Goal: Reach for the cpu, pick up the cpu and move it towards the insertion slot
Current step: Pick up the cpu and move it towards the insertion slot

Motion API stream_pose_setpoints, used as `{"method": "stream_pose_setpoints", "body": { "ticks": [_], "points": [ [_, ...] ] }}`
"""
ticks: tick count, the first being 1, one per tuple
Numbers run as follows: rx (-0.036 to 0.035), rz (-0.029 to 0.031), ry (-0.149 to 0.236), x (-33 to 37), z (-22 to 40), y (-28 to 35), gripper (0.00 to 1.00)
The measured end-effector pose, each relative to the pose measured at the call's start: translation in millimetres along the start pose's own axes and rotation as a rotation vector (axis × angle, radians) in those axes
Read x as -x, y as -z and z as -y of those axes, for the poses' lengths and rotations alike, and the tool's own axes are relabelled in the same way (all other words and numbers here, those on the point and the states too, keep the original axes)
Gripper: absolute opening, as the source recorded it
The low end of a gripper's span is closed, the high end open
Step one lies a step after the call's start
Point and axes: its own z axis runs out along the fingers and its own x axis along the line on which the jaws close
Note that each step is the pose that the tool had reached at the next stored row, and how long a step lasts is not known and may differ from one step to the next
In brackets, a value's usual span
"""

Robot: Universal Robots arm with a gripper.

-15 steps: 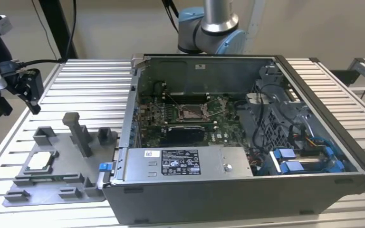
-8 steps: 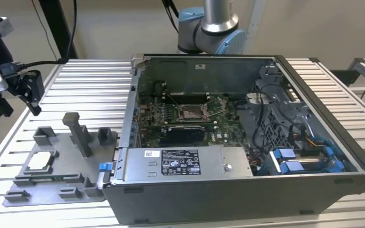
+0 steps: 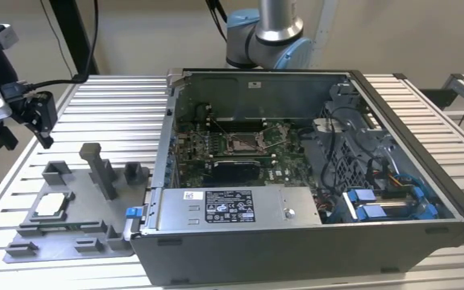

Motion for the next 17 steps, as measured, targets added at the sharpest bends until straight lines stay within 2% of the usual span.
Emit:
{"method": "stream_pose_setpoints", "body": {
  "ticks": [17],
  "points": [
    [-0.0001,0.0000,0.000,0.0,0.2,-6.6,1.00]
  ]
}}
